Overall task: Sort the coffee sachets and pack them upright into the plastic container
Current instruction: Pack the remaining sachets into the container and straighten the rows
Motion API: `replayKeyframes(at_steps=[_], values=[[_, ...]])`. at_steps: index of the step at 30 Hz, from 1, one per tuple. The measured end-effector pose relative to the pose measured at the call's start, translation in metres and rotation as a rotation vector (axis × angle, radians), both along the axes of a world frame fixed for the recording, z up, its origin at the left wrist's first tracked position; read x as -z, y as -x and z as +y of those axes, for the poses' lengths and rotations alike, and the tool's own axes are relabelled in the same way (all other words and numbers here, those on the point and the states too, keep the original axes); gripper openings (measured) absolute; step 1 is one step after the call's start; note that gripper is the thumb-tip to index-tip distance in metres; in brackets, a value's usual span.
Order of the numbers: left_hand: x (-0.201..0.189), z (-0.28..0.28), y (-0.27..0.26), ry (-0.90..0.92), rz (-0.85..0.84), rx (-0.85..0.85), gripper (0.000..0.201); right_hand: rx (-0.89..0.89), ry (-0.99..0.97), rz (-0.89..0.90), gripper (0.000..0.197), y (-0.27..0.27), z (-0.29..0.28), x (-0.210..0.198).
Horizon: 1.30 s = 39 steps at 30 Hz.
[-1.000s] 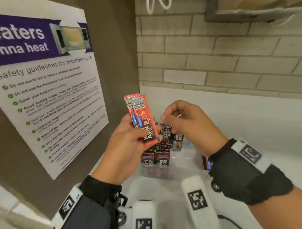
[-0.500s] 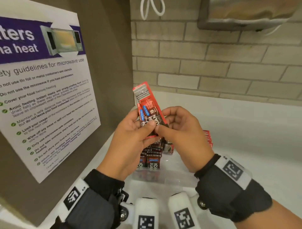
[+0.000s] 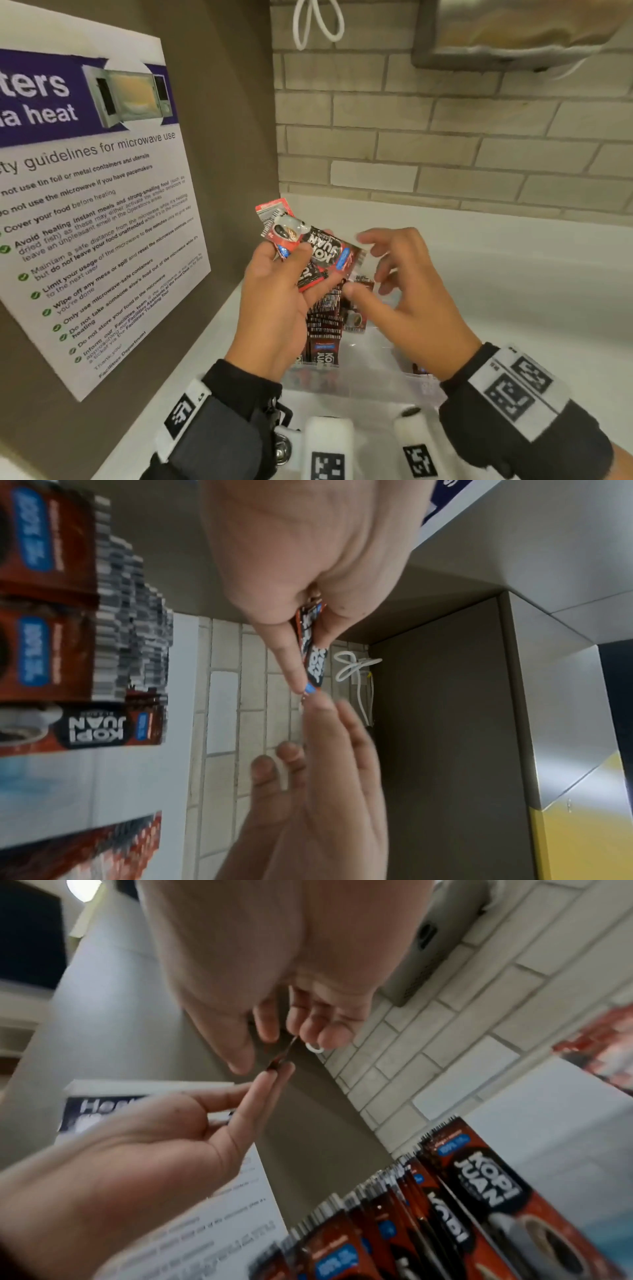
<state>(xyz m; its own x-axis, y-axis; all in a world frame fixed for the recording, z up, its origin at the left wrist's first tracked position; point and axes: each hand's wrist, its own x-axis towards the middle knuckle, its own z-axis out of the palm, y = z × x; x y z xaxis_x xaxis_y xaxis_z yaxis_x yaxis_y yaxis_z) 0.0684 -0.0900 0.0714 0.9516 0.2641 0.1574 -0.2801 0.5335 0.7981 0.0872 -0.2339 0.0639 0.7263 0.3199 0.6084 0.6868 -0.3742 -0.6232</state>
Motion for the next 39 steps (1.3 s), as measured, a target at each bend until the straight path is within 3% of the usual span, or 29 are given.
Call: replayKeyframes(at_steps=[3,5,9,12,18,21,24,26,30,39], values=[[0.002,-0.010,0.001,0.019,0.010,0.000,0.020,-0.083,-0.315,0.430,0.023,-0.001,-0.003,-0.005],[0.005,-0.015,0.003,0.027,0.009,0.042,0.020,-0.098,-0.425,0.512,0.014,-0.005,-0.006,-0.011],[0.004,-0.008,0.008,0.012,-0.038,0.017,0.029,-0.031,-0.429,0.374,0.024,-0.013,-0.018,-0.034],[0.006,-0.001,0.008,-0.109,-0.022,0.013,0.017,-0.004,-0.354,0.260,0.026,-0.014,-0.018,-0.050],[0.015,0.007,0.008,-0.324,0.025,0.037,0.018,-0.049,-0.416,0.276,0.022,-0.015,-0.013,-0.063],[0.017,0.028,0.007,-0.271,0.037,-0.052,0.012,0.150,-0.177,0.216,0.018,-0.031,-0.028,-0.063],[0.018,0.046,0.008,-0.204,0.040,-0.092,0.016,0.257,0.221,0.302,0.013,-0.040,-0.031,-0.038],[0.019,0.050,0.009,-0.184,0.034,-0.079,0.016,0.268,0.364,0.384,0.014,-0.042,-0.025,-0.018],[0.024,0.050,0.011,-0.184,0.025,-0.031,0.017,0.295,0.438,0.440,0.012,-0.055,-0.010,0.004],[0.037,0.056,0.015,-0.131,0.064,-0.051,0.016,0.314,0.536,0.474,0.018,-0.074,0.003,0.011]])
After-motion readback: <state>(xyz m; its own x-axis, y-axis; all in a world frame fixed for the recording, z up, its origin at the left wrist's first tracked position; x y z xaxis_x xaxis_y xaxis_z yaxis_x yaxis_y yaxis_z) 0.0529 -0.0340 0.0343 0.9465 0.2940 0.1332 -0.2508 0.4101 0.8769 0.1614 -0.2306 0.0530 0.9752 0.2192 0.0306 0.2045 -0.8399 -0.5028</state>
